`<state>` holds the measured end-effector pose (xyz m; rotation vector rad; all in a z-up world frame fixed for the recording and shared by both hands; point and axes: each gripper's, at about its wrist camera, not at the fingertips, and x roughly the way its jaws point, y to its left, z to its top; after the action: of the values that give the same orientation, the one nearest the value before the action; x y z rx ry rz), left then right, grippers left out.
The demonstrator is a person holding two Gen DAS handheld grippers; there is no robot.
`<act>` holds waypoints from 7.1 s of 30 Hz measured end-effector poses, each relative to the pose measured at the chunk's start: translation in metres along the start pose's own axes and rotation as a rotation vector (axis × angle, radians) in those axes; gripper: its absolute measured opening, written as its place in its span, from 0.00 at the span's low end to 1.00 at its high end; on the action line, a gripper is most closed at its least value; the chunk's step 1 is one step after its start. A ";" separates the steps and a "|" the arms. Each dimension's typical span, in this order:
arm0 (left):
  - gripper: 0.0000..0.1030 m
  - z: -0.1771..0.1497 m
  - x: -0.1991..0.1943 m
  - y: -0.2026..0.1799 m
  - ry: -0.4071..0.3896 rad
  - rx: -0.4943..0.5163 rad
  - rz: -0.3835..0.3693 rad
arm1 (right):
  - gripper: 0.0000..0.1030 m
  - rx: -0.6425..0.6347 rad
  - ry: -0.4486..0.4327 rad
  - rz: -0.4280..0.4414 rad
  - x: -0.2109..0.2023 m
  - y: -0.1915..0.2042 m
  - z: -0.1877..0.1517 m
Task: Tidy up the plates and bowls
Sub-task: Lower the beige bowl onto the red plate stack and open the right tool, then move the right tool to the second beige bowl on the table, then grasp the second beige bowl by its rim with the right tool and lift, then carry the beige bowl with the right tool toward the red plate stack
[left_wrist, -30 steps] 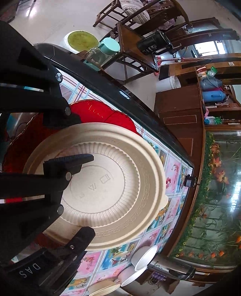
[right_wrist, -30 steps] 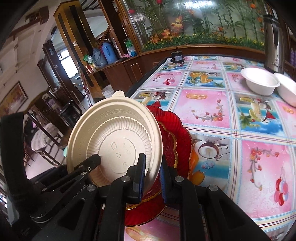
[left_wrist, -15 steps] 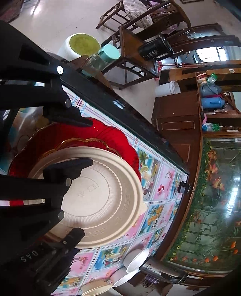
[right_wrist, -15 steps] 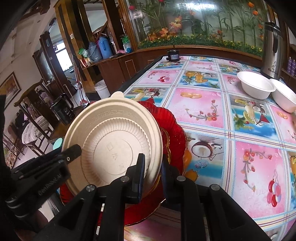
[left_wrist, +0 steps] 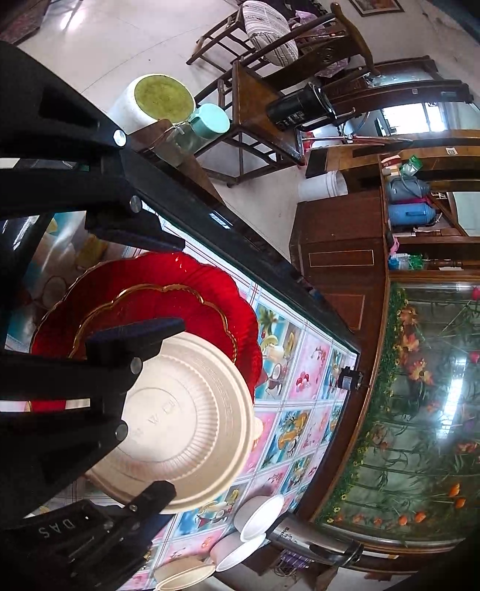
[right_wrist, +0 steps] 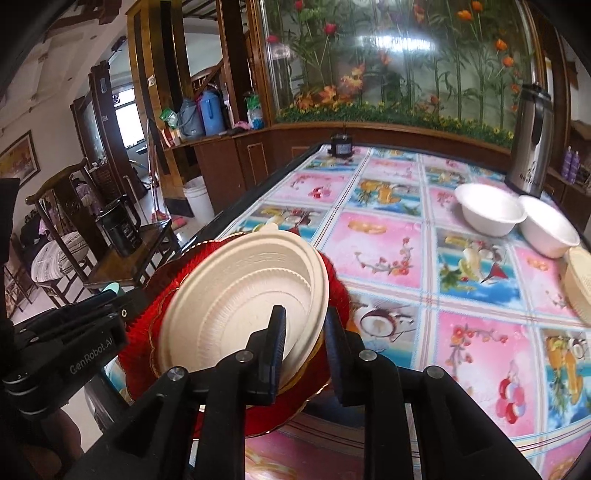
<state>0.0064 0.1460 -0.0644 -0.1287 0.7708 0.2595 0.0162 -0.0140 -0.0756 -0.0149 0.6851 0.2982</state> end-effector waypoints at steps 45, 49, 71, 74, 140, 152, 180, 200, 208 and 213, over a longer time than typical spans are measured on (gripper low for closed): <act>0.33 0.005 -0.007 0.023 -0.015 -0.048 0.024 | 0.40 -0.004 0.157 0.350 -0.010 0.020 0.002; 0.33 0.007 -0.010 0.029 -0.022 -0.057 0.033 | 0.42 -0.020 0.232 0.442 -0.008 0.021 -0.001; 0.33 0.011 -0.038 -0.093 -0.023 0.177 -0.145 | 0.60 -0.071 -0.058 -0.114 -0.070 -0.093 0.010; 0.33 0.010 -0.041 -0.132 -0.002 0.236 -0.199 | 0.66 -0.054 -0.105 -0.224 -0.083 -0.121 0.013; 0.50 0.008 0.043 -0.455 0.289 0.512 -0.357 | 0.78 0.479 0.123 -0.330 -0.064 -0.457 -0.008; 0.50 0.019 0.045 -0.457 0.330 0.439 -0.422 | 0.78 0.517 0.131 -0.345 -0.045 -0.467 -0.016; 0.58 0.001 0.060 -0.481 0.443 0.367 -0.508 | 0.68 0.597 0.110 -0.336 -0.050 -0.483 -0.027; 0.12 -0.004 0.054 -0.433 0.415 0.368 -0.529 | 0.15 0.558 0.121 -0.291 -0.042 -0.434 -0.020; 0.12 0.012 0.034 -0.382 0.346 0.310 -0.515 | 0.15 0.479 0.089 -0.269 -0.049 -0.385 -0.003; 0.12 0.020 0.023 -0.356 0.300 0.283 -0.504 | 0.15 0.426 0.066 -0.256 -0.055 -0.353 0.011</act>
<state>0.1347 -0.1878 -0.0586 -0.0908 1.0355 -0.3546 0.0801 -0.3652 -0.0628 0.2933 0.7923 -0.0979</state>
